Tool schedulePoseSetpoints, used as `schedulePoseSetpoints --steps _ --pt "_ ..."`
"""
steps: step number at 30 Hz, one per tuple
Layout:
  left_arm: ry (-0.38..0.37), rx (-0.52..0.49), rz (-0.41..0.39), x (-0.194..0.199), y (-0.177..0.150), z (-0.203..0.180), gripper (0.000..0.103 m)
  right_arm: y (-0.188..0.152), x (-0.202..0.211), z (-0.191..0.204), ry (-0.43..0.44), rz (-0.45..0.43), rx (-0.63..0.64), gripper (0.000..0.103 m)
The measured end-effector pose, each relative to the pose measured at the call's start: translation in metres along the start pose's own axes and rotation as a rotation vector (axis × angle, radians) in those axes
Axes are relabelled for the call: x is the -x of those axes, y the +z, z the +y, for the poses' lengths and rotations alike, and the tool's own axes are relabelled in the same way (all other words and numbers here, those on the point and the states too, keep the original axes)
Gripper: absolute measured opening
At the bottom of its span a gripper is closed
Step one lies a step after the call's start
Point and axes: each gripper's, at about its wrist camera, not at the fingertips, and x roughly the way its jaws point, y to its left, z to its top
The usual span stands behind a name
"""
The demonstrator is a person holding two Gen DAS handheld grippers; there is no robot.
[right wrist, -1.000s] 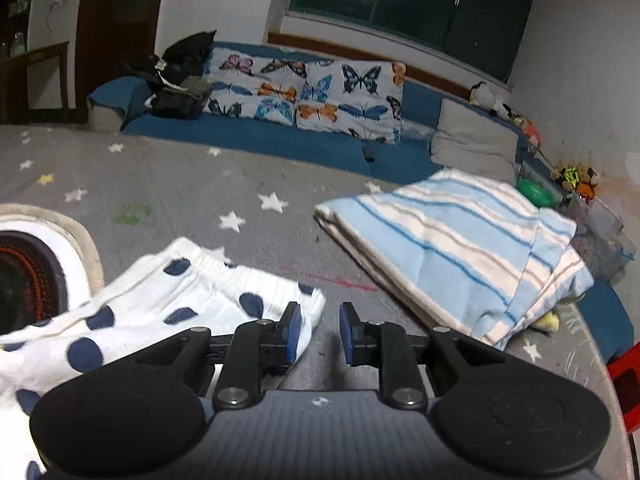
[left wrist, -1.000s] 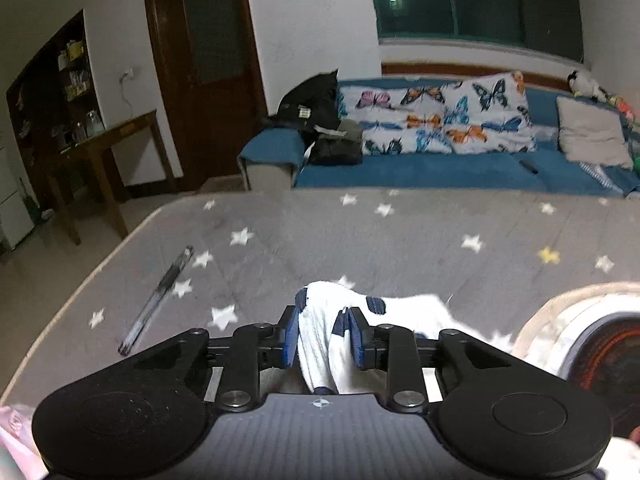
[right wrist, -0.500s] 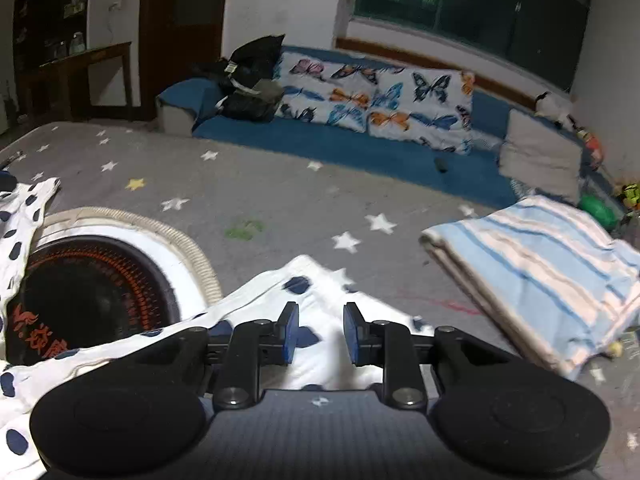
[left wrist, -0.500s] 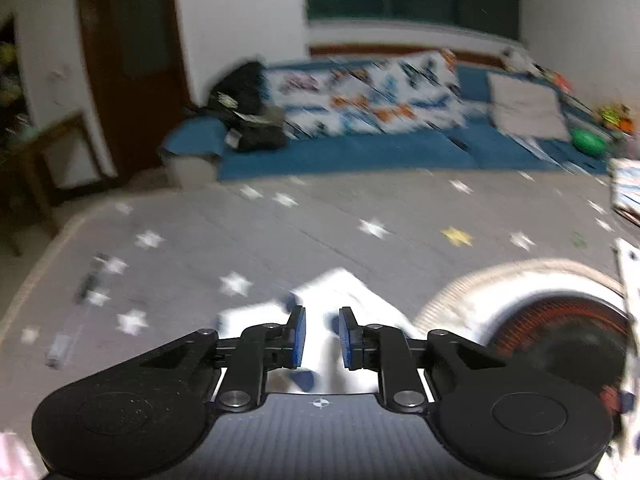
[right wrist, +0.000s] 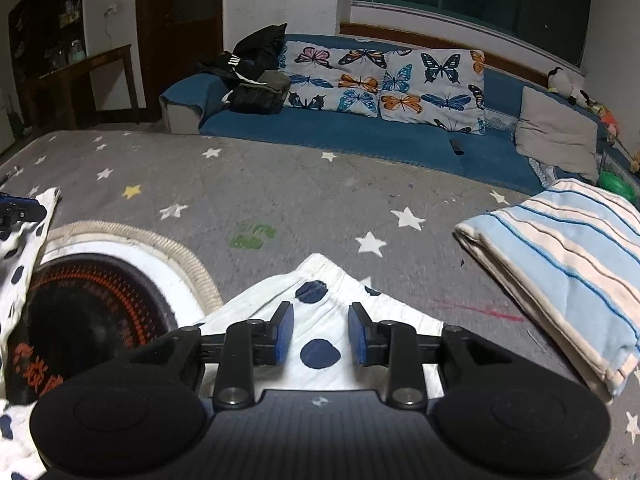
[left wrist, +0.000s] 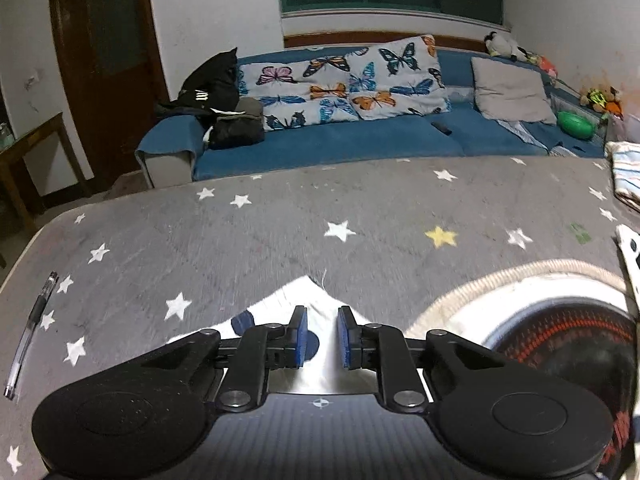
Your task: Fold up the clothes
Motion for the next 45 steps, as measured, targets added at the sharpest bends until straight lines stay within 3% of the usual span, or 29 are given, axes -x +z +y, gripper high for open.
schedulePoseSetpoints --steps 8,13,15,22,27,34,45 --pt "-0.001 0.026 -0.002 -0.007 0.005 0.000 0.019 0.006 -0.005 0.000 -0.005 -0.017 -0.001 0.031" --pt "0.006 0.049 -0.002 -0.008 0.007 0.000 0.022 0.013 -0.016 0.007 -0.039 -0.010 0.047 0.041" --pt "0.007 0.058 -0.010 -0.004 0.007 0.000 0.034 0.016 -0.017 0.007 -0.045 -0.006 0.046 0.042" --pt "-0.011 0.027 -0.049 0.020 0.003 -0.006 0.050 0.018 -0.012 0.015 -0.066 0.005 0.099 0.042" --pt "-0.017 0.008 -0.049 0.032 -0.002 -0.010 0.073 0.023 -0.024 0.019 -0.098 0.004 0.103 0.050" --pt "-0.017 -0.033 -0.079 0.060 -0.019 -0.014 0.081 0.020 -0.003 0.019 -0.062 -0.007 0.091 0.051" --pt "-0.002 -0.031 -0.103 0.106 -0.068 -0.005 0.090 -0.028 0.048 0.024 0.062 0.010 0.045 0.051"
